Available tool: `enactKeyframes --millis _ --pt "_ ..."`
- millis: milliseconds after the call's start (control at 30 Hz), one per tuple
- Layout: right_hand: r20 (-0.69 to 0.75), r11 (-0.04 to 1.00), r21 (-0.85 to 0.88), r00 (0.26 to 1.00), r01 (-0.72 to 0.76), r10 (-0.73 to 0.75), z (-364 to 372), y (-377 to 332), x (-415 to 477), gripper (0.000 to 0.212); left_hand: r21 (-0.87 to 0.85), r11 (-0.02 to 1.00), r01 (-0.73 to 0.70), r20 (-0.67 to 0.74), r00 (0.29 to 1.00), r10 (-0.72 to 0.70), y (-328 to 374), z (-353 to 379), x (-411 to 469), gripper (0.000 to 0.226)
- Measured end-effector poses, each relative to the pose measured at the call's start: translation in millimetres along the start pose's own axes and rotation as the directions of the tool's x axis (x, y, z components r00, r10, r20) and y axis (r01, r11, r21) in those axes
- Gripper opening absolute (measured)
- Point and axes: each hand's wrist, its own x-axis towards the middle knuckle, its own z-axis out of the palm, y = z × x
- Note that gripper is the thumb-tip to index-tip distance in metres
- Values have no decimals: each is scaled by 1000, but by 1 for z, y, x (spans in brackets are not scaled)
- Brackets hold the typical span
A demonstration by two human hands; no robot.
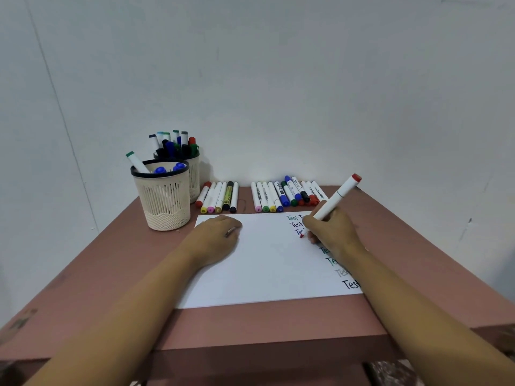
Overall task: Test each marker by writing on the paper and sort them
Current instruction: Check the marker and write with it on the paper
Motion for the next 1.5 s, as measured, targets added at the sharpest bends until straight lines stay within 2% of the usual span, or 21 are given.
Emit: enactKeyframes --millis 233,533,733,933,1067,1267,1400,1500 --pt "-27 999 48 1000 -4 6 -1 1 2 18 -3 1000 -2 -3 1000 2 0 0 -1 34" --pt "-20 1000 -17 1000 2 -2 0 0 1 28 6 1000 5 2 1000 -5 -1 1 0 33" --pt "-88 997 67 995 -35 41 -2 0 1 18 9 1000 7 0 1000 -7 0 1 0 33" --pt "-51 1000 -23 999 10 -11 -1 3 2 21 9 1000 1 2 1000 -1 0 0 0 33" --pt "-97 998 -58 995 21 -27 0 5 4 17 11 1000 3 6 1000 -3 0 0 0 33" --pt "-42 1000 -9 999 23 -23 -2 4 3 19 13 1000 10 12 1000 -10 0 0 0 34" --pt "-79 1000 -10 997 12 -13 -1 7 6 26 6 1000 11 6 1000 -11 0 1 0 33" --pt "-125 1000 9 992 8 -7 -1 8 7 22 5 1000 11 3 1000 -11 -1 1 1 33"
